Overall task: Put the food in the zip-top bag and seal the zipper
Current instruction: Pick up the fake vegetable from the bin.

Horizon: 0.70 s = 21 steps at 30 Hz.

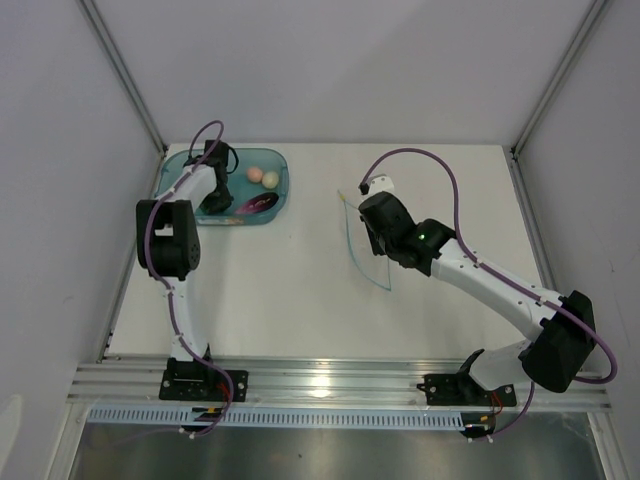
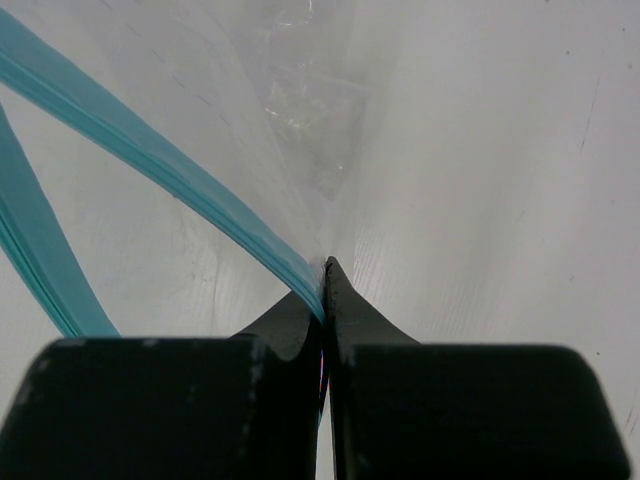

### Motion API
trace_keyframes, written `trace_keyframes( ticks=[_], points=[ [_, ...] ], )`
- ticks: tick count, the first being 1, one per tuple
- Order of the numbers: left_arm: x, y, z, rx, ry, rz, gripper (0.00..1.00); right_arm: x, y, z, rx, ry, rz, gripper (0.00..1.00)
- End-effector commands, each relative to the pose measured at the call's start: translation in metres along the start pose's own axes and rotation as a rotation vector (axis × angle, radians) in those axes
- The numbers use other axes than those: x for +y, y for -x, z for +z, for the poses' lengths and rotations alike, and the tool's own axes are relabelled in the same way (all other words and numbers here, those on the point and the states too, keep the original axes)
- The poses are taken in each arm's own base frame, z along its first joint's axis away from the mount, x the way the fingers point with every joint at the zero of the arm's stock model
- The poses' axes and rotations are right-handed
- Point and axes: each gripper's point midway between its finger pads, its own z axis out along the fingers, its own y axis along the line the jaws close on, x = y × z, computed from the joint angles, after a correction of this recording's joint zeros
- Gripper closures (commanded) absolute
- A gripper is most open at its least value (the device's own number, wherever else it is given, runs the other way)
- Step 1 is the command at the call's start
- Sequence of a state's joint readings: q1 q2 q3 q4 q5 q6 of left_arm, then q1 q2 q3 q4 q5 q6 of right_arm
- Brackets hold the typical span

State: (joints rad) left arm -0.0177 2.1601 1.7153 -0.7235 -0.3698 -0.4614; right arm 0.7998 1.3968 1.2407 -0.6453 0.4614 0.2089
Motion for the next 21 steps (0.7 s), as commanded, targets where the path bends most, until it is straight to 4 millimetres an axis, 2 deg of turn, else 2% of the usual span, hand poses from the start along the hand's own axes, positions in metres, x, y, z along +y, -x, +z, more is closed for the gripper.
trace_keyframes(
  ticks=[1,5,10,13,14,16,17,19,21],
  points=[
    [0.002,0.026,-0.029,-0.080,-0.057,-0.042,0.70,-0.003,0.010,-0.006,-0.039,0.001,0.031,1.00],
    [0.004,0.029,-0.037,-0.105,-0.069,-0.057,0.68,-0.003,0.010,-0.006,-0.042,-0.001,0.034,1.00],
    [0.006,0.032,-0.045,-0.122,-0.084,-0.058,0.72,-0.002,0.010,-0.006,-0.039,0.004,0.031,1.00],
    [0.010,0.026,-0.045,-0.112,-0.074,-0.055,0.73,-0.002,0.010,-0.006,-0.040,0.006,0.034,1.00],
    [0.010,0.031,-0.052,-0.133,-0.086,-0.064,0.73,-0.001,0.011,-0.006,-0.040,0.006,0.034,1.00],
    [0.010,0.034,-0.055,-0.161,-0.099,-0.072,0.68,-0.001,0.010,-0.005,-0.039,0.009,0.032,1.00],
    [0.012,0.036,-0.059,-0.173,-0.100,-0.077,0.64,-0.001,0.010,-0.005,-0.036,0.007,0.031,1.00],
    [0.014,0.039,-0.062,-0.181,-0.092,-0.090,0.30,0.000,0.009,-0.005,-0.034,0.009,0.030,1.00],
    [0.017,0.043,-0.065,-0.180,-0.068,-0.105,0.01,0.000,0.009,-0.004,-0.033,0.007,0.033,1.00]
  ],
)
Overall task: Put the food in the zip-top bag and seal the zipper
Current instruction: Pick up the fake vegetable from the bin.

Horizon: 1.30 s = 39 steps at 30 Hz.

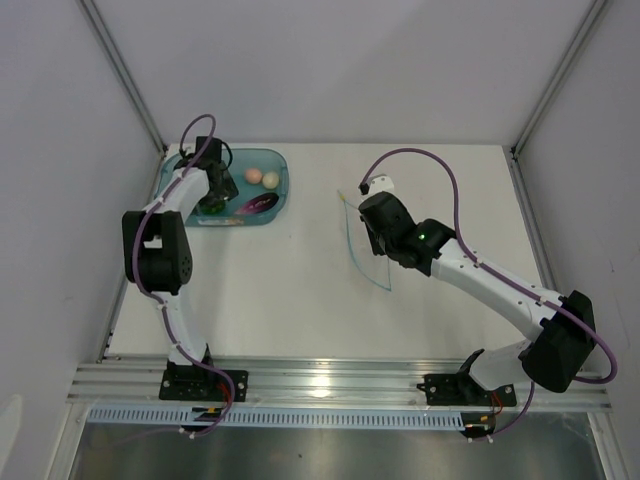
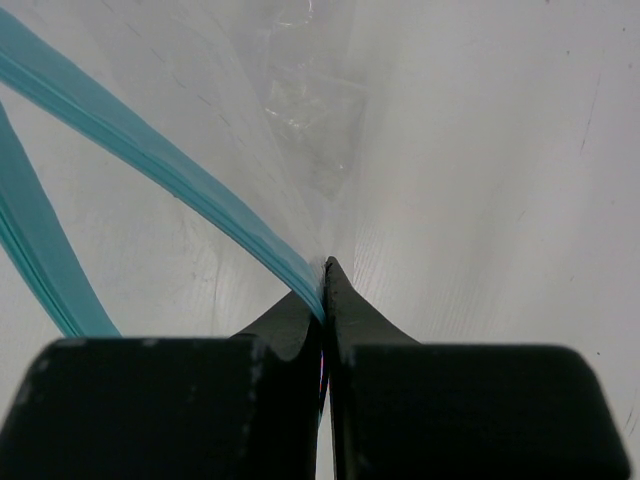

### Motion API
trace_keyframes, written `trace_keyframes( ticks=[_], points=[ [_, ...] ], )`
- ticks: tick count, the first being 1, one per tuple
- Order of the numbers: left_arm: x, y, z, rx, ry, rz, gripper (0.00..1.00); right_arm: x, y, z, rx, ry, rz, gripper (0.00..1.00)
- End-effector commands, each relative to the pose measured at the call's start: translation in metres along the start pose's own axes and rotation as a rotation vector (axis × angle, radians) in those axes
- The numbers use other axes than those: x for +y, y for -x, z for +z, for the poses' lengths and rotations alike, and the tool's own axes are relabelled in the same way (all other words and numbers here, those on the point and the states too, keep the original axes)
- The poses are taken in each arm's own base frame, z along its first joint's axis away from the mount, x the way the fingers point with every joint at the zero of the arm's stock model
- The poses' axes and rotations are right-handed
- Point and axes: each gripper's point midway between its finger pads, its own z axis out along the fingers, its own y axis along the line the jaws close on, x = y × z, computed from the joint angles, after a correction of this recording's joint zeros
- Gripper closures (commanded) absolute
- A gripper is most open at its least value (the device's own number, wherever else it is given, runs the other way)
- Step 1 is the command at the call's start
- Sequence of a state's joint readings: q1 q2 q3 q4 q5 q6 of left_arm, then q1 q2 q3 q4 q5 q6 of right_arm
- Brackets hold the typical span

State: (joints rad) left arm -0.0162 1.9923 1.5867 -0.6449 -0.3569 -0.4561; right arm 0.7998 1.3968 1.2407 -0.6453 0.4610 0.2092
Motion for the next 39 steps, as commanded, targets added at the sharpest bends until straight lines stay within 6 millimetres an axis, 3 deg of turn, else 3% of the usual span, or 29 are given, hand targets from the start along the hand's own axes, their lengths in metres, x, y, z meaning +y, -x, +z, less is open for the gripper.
trace_keyframes(
  ticks=[1,5,11,16,23,39],
  points=[
    [0.008,0.032,-0.024,-0.081,0.005,-0.065,0.00,0.000,0.008,-0.003,-0.031,0.010,0.032,1.00],
    [0.010,0.049,-0.025,-0.101,0.011,-0.104,0.01,0.002,0.008,-0.003,-0.030,0.017,0.034,1.00],
    [0.016,0.050,-0.002,-0.036,0.041,-0.112,0.00,0.003,0.006,-0.001,-0.024,0.019,0.031,1.00],
    [0.008,0.056,0.016,-0.019,0.009,-0.107,0.00,0.003,0.005,0.001,-0.023,0.021,0.033,1.00],
    [-0.010,0.048,0.027,0.023,-0.074,-0.104,0.01,0.002,0.006,0.003,-0.024,0.025,0.039,1.00],
    [-0.004,0.034,0.041,0.089,-0.007,-0.071,0.01,0.002,0.004,0.004,-0.023,0.033,0.045,1.00]
  ],
)
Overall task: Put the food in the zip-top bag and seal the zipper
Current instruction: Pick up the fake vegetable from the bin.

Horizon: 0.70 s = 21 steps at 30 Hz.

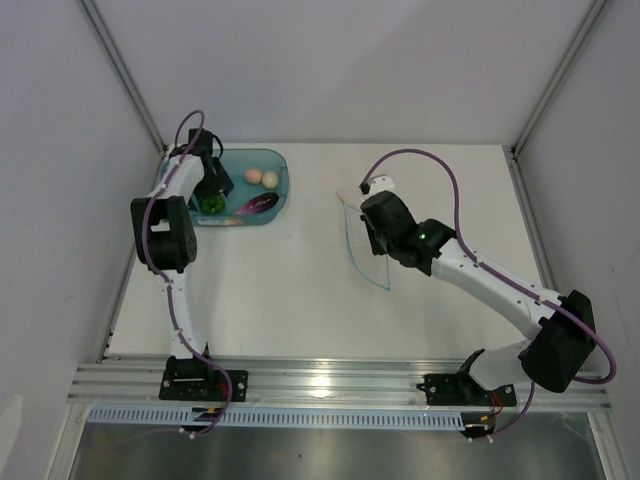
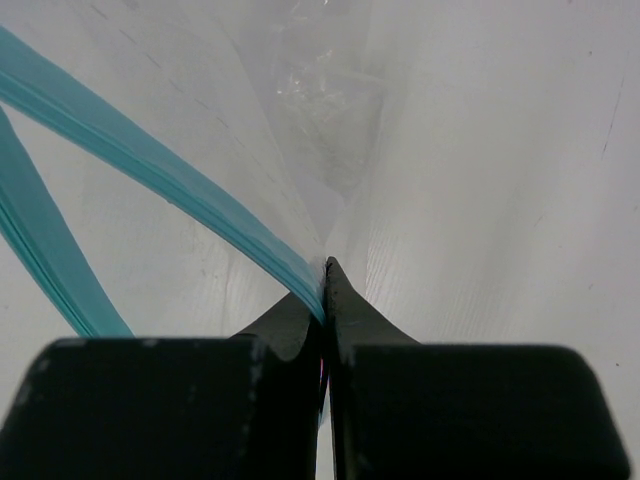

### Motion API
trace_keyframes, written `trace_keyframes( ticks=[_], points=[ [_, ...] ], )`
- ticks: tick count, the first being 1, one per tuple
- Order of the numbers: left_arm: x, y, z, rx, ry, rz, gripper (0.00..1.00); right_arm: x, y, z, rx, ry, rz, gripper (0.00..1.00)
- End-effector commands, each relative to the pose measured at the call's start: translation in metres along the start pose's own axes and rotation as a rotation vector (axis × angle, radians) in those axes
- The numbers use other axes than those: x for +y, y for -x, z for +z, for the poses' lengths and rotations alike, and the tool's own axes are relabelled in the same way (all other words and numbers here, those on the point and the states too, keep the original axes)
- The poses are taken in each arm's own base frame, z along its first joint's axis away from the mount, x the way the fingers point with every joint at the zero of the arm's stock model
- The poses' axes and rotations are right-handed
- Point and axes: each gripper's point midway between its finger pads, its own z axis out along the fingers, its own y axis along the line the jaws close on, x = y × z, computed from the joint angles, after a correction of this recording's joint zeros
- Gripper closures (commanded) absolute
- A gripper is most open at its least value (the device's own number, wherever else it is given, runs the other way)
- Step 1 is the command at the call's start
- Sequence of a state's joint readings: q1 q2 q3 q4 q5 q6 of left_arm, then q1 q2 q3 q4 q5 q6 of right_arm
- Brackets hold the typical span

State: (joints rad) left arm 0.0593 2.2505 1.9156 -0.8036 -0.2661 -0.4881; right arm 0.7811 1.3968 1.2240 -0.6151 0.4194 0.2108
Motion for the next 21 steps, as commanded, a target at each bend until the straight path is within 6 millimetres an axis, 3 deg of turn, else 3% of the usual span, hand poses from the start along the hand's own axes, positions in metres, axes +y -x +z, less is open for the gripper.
trace_keyframes(
  ticks=[1,11,17,21],
  points=[
    [0.001,0.013,-0.008,-0.028,-0.001,-0.001,0.03,-0.001,0.006,-0.001,-0.026,0.003,0.026,1.00],
    [0.004,0.011,-0.009,-0.033,-0.001,0.009,0.29,-0.001,0.008,-0.003,-0.025,0.006,0.030,1.00],
    [0.010,0.012,-0.018,-0.067,-0.004,0.015,0.54,-0.001,0.012,-0.006,-0.032,0.004,0.036,1.00],
    [0.014,0.016,-0.034,-0.100,-0.004,0.007,0.71,-0.001,0.011,-0.007,-0.029,0.001,0.041,1.00]
  ],
)
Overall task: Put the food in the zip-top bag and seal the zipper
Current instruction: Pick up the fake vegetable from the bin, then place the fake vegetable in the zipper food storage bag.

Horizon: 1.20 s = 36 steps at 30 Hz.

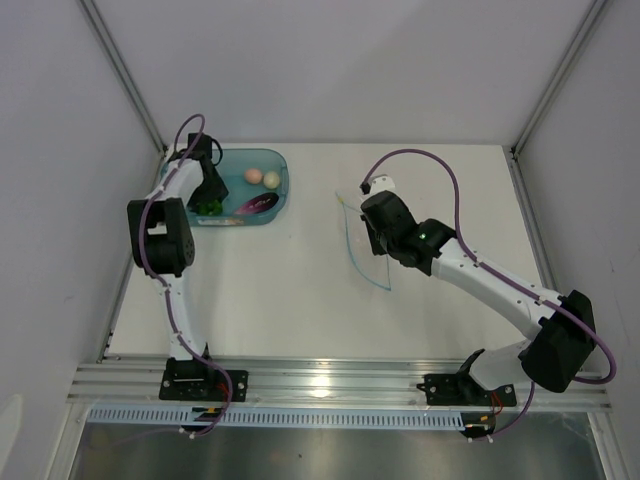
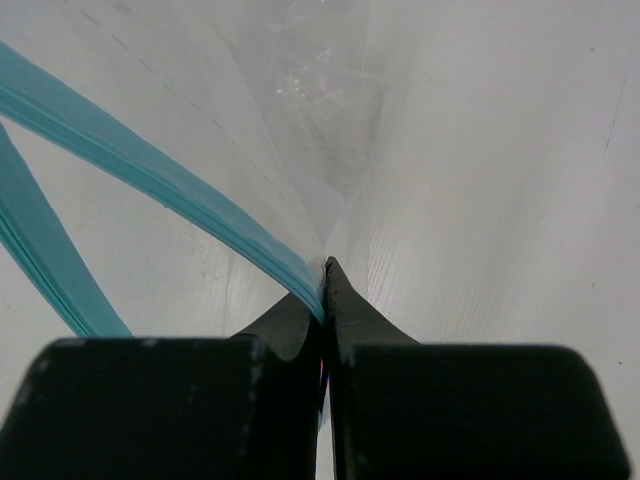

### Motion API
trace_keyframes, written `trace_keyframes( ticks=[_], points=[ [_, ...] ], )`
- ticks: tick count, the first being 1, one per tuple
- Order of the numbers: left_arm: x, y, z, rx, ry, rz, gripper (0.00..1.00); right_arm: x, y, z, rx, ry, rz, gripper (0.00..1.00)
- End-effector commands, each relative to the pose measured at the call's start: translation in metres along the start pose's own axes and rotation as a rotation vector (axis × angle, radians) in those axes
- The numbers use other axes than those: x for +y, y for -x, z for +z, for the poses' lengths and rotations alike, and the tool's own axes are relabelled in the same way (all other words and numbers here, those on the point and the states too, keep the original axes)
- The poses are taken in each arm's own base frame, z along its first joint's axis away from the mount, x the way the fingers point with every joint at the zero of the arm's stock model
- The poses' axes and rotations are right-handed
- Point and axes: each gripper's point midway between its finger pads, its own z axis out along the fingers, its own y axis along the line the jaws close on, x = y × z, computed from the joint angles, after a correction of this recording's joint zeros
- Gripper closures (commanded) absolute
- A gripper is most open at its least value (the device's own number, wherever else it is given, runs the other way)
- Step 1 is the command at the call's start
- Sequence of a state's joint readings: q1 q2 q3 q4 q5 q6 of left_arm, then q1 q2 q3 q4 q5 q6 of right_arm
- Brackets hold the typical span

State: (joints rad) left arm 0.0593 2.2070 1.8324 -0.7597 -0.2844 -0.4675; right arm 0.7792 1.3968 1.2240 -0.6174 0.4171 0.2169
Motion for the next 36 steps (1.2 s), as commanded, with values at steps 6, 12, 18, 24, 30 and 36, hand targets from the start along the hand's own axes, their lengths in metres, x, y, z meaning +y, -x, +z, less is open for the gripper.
trace_keyframes(
  ticks=[6,12,18,24,30,36],
  points=[
    [0.006,0.034,-0.071,-0.186,-0.074,-0.061,0.90,-0.003,0.019,-0.005,-0.030,-0.023,0.049,1.00],
    [-0.003,0.034,-0.129,-0.267,-0.168,-0.067,0.99,-0.009,0.023,-0.001,-0.012,-0.069,0.050,1.00],
    [-0.053,-0.009,-0.196,-0.294,-0.396,0.019,0.99,-0.013,0.031,-0.004,-0.008,-0.086,0.064,1.00],
    [-0.093,-0.080,-0.280,-0.339,-0.739,0.125,0.99,-0.007,0.031,-0.007,0.003,-0.056,0.095,1.00],
    [-0.105,-0.156,-0.354,-0.395,-1.095,0.245,0.99,0.004,0.027,-0.010,0.026,-0.007,0.118,1.00],
    [-0.100,-0.204,-0.409,-0.406,-1.378,0.289,0.99,0.016,0.024,-0.019,0.035,0.056,0.143,1.00]
  ],
)
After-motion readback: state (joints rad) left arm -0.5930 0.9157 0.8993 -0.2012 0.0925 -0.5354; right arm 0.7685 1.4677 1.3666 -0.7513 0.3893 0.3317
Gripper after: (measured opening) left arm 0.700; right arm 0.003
